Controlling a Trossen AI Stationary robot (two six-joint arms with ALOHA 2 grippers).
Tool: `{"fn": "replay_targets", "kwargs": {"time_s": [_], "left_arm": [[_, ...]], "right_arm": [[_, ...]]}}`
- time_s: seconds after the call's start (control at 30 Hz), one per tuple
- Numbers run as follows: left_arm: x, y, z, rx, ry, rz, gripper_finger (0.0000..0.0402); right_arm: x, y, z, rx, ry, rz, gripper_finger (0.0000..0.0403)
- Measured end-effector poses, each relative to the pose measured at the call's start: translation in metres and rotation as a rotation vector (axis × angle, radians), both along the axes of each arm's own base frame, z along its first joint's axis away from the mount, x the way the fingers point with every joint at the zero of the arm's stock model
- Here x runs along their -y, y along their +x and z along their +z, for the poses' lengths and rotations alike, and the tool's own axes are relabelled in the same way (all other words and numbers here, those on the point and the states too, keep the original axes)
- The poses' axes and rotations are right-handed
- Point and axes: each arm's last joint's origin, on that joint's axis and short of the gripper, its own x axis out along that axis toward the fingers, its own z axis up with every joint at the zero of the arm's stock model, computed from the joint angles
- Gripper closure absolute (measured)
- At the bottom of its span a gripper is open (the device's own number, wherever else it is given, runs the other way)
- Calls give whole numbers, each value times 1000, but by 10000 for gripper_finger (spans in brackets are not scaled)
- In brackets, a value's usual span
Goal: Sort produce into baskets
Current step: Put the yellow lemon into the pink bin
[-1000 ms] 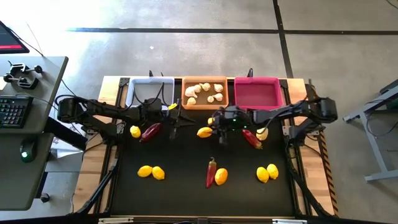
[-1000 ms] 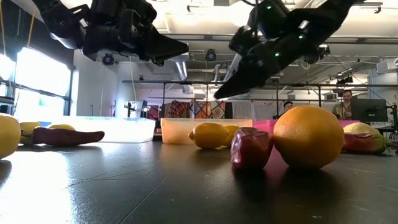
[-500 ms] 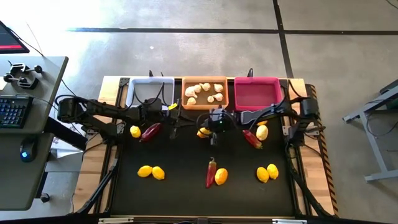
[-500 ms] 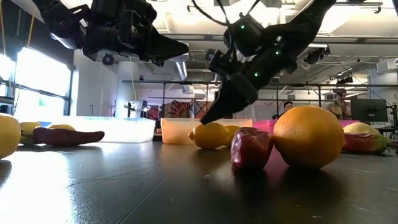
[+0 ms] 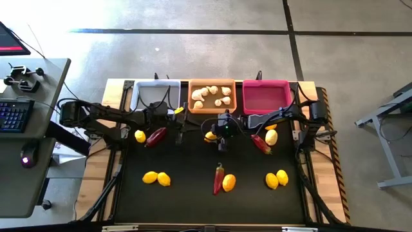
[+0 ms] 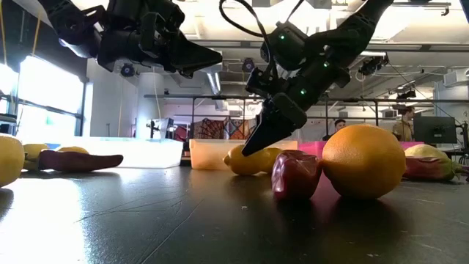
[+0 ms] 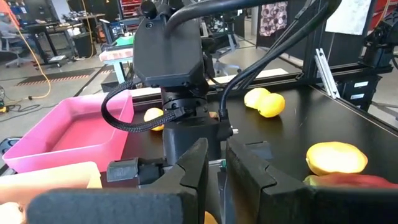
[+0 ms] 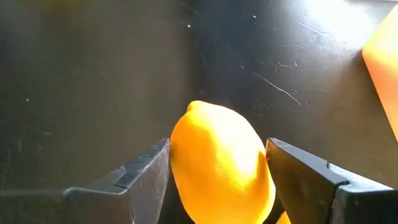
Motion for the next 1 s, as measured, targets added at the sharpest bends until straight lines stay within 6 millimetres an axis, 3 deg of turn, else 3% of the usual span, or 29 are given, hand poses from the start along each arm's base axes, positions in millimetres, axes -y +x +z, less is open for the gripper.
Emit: {"fn": "replay_targets", "kwargs": {"time_s": [0.5,0.83,1.0], "left_arm": [[0,0,0,1,2,0,360],[0,0,0,-2,7,-1,360],[0,0,0,-1,7,-1,360]], "right_arm": [[1,2,4,-31,28,-33,149],[1,6,13,-85,55,-47,218],[0,5,12,-87,58,-55,224]]}}
